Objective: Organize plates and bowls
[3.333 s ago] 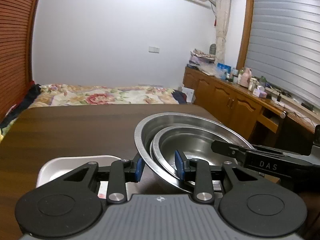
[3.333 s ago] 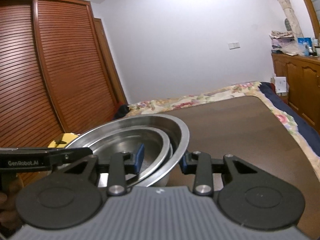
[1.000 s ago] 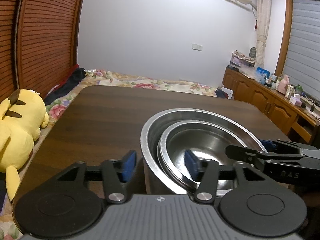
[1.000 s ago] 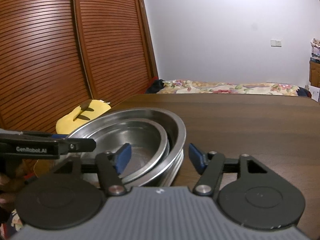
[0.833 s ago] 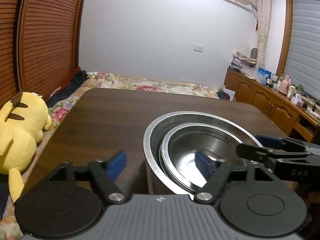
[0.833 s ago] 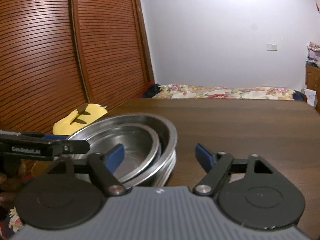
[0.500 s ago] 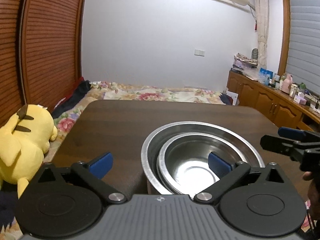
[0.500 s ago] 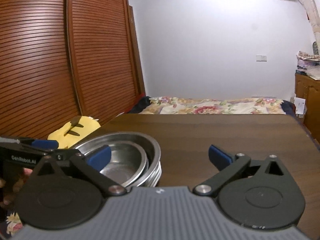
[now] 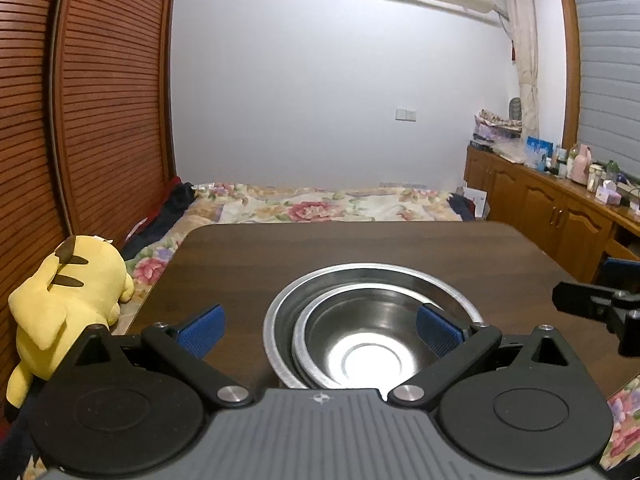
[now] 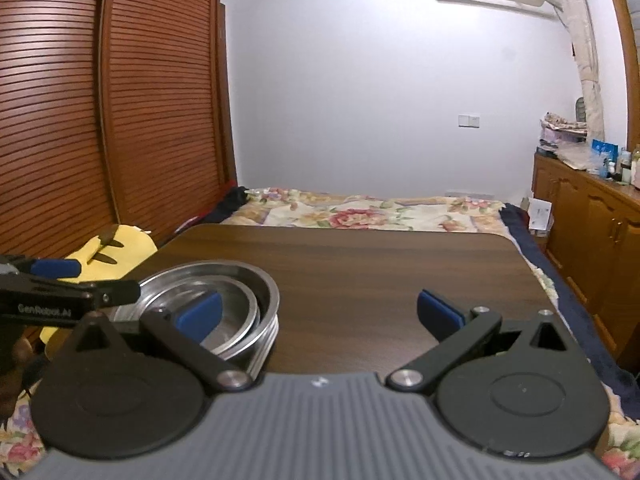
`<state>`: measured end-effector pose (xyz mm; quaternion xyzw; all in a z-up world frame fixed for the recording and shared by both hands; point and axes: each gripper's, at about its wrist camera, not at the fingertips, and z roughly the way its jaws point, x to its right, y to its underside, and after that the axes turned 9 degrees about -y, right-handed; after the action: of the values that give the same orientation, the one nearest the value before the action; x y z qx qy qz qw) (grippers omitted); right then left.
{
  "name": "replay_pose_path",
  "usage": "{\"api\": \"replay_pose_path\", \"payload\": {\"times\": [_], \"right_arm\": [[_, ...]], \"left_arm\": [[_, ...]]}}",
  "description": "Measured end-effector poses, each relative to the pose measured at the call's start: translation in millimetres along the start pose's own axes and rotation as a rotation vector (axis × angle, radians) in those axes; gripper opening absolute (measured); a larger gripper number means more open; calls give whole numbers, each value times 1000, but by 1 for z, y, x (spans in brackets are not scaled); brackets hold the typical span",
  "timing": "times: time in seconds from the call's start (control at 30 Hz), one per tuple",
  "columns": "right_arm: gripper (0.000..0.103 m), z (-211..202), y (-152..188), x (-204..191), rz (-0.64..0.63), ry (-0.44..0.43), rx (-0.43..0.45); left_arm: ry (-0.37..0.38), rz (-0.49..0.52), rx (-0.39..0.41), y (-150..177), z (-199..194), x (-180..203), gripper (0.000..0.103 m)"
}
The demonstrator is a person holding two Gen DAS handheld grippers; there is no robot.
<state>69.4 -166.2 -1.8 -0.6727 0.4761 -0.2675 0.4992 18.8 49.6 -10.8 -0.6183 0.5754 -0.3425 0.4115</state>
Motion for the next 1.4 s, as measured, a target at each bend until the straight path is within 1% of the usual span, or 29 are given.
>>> {"api": "replay_pose_path", "payload": {"times": [0.13, 0.33, 0.43, 0.63, 0.83, 0.93, 1.2, 1.4], "right_arm": [[103, -5, -2, -2, 5, 13, 7], [103, -8, 0, -1, 10, 34, 7], [103, -11, 3, 0, 8, 46, 8], [103, -15, 10, 4, 17, 65, -8], [103, -16, 19, 9, 47, 72, -28], [103, -16, 22, 12, 47, 83, -30], [103, -14, 32, 16, 56, 74, -50], [103, -12, 39, 18, 54, 88, -59]], "left_arm": [[17, -4, -2, -3, -6, 7, 103], [16, 9, 16, -5, -17, 15, 103], [12, 13, 20, -3, -22, 16, 103], [-10, 13, 4, 8, -28, 18, 103], [-15, 24, 0, 13, -27, 24, 103], [-20, 28, 4, 17, -27, 26, 103], [-22, 25, -18, 27, -23, 26, 103], [-32, 27, -24, 33, -21, 28, 103]]}}
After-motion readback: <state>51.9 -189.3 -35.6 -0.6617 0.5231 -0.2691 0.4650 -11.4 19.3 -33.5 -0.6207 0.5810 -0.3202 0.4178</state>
